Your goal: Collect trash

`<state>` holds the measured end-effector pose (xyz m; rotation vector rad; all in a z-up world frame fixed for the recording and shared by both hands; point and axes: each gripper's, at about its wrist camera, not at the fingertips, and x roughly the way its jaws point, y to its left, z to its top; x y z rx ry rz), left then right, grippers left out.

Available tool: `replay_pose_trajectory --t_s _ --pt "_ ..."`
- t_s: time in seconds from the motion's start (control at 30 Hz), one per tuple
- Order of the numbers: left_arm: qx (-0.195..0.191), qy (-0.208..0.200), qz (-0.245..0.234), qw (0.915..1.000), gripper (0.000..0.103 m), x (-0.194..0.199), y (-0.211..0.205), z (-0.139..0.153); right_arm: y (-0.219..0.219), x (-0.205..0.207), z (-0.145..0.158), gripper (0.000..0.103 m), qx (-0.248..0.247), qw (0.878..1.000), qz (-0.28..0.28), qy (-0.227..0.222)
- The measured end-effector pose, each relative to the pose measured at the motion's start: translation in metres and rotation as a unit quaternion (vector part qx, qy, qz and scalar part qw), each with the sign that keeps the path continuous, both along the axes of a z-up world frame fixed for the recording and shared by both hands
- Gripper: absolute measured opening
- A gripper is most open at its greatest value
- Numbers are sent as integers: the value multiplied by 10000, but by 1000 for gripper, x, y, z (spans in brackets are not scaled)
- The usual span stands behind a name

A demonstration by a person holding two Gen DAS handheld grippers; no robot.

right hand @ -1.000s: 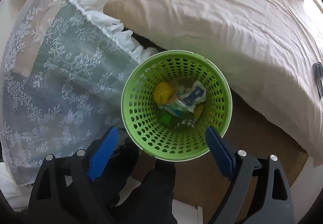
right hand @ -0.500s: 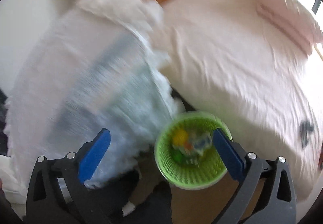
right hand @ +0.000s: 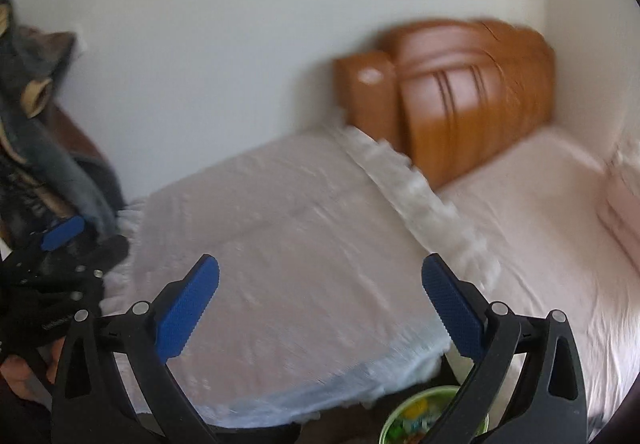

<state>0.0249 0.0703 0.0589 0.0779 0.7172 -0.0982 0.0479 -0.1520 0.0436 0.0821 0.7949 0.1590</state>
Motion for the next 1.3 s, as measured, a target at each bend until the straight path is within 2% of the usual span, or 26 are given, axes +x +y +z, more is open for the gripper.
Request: replay_pose_trajectory --t_s 0.23,0.37,1.3 --pt "-135 69 388 9991 95 -7 26 6 28 4 0 101 -2 9995 303 17" --pt "-52 159 506 9986 95 -6 28 2 34 2 -3 101 -23 9993 347 120" --pt "-61 328 484 9983 95 2 21 -6 34 -4 -6 101 -73 9993 292 240"
